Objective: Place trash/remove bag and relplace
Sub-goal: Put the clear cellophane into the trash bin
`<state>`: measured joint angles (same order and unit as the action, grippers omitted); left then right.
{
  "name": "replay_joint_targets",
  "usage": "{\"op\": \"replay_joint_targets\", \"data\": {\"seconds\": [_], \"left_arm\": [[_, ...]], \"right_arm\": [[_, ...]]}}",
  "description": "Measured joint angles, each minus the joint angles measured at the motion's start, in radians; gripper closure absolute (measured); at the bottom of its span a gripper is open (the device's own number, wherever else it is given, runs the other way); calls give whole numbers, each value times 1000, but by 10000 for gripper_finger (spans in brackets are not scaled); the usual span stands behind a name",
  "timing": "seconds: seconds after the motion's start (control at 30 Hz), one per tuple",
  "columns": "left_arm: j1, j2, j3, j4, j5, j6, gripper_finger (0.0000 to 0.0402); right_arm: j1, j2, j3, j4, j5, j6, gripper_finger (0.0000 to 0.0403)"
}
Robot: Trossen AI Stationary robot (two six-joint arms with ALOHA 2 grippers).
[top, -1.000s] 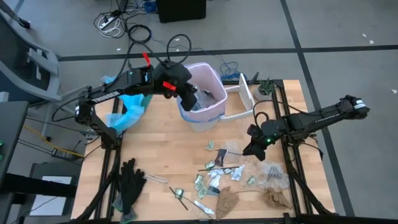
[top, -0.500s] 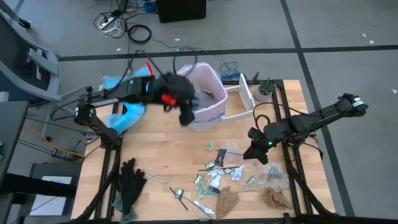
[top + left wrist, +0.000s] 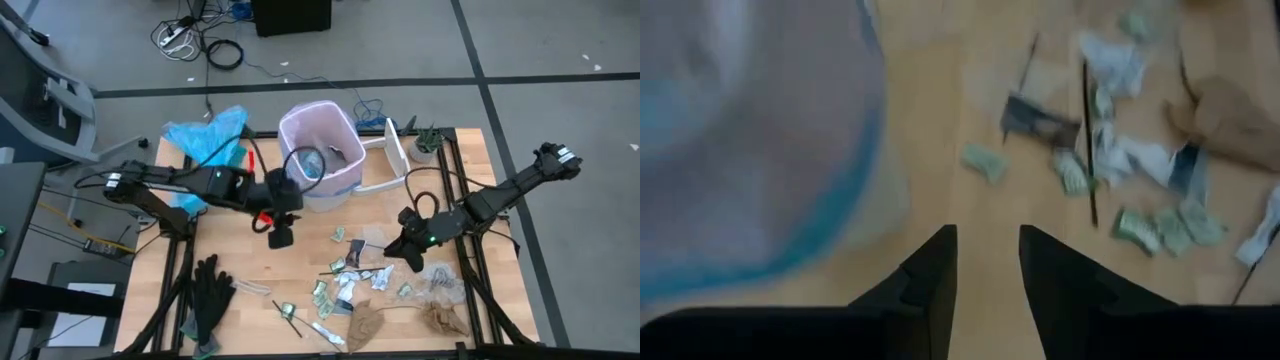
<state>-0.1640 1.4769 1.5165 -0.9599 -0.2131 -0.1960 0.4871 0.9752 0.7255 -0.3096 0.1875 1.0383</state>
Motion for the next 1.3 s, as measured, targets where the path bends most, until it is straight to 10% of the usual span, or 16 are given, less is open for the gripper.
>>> {"op": "replay_joint_targets", "data": {"seconds": [0.27, 0.63, 1.3], "left_arm": [[-96, -260, -379, 117, 1, -203, 282], [-240, -503, -700, 345, -7, -492, 282], [-303, -353, -787, 757, -80, -643, 282]], "right_arm": [[3, 316, 275, -115, -4, -3, 356], [76, 621, 741, -1030, -165, 227, 400], [597, 560, 718, -1236, -94, 996, 319]]}}
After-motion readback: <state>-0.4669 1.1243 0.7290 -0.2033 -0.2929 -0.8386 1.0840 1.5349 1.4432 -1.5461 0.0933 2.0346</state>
